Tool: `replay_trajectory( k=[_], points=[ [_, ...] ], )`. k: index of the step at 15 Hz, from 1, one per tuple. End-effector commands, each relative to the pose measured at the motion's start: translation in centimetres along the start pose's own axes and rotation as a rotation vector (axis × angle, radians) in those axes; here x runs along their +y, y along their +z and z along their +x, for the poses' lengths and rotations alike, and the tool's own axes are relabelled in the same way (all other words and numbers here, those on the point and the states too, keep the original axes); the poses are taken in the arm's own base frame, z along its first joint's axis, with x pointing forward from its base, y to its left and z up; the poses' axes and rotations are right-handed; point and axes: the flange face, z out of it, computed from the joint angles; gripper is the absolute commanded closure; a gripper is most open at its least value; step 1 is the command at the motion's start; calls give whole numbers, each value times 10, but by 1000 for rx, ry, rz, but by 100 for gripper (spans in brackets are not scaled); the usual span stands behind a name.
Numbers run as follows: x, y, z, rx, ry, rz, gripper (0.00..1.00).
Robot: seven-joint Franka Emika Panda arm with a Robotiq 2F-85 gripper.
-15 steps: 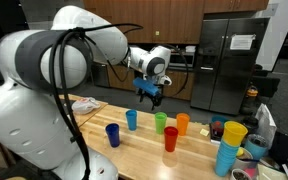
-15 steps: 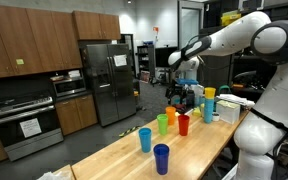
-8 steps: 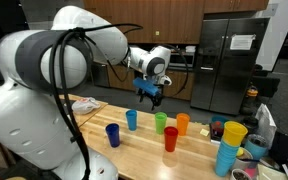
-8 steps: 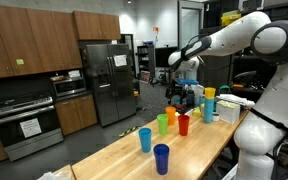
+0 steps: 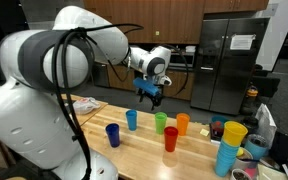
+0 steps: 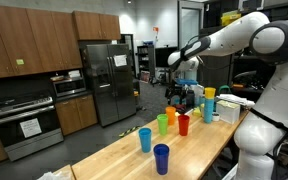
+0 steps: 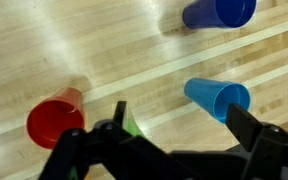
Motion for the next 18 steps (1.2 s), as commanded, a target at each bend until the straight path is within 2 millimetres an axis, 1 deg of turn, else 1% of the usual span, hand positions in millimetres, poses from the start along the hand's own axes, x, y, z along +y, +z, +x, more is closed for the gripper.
replay_trajectory(
  k=[1,2,3,7,8,9,10,12,14,16,18],
  points=[
    [-8,-5,44,-23,-28,21,0],
    [-14,-10,57,-16,-39,22,0],
    [-24,-13,76,-13,-60,25,0],
    [-66,-21,130,8,-93,45,0],
    [-74,-21,138,-2,-100,56,0],
    [-83,-17,147,1,-114,59,0],
    [-88,-15,153,-10,-119,70,0],
    [-94,-8,162,-63,-134,131,0],
    [-98,-5,170,-122,-144,183,0],
    [-96,-7,176,-154,-128,194,0],
    [-86,-16,189,-95,-103,127,0]
  ],
)
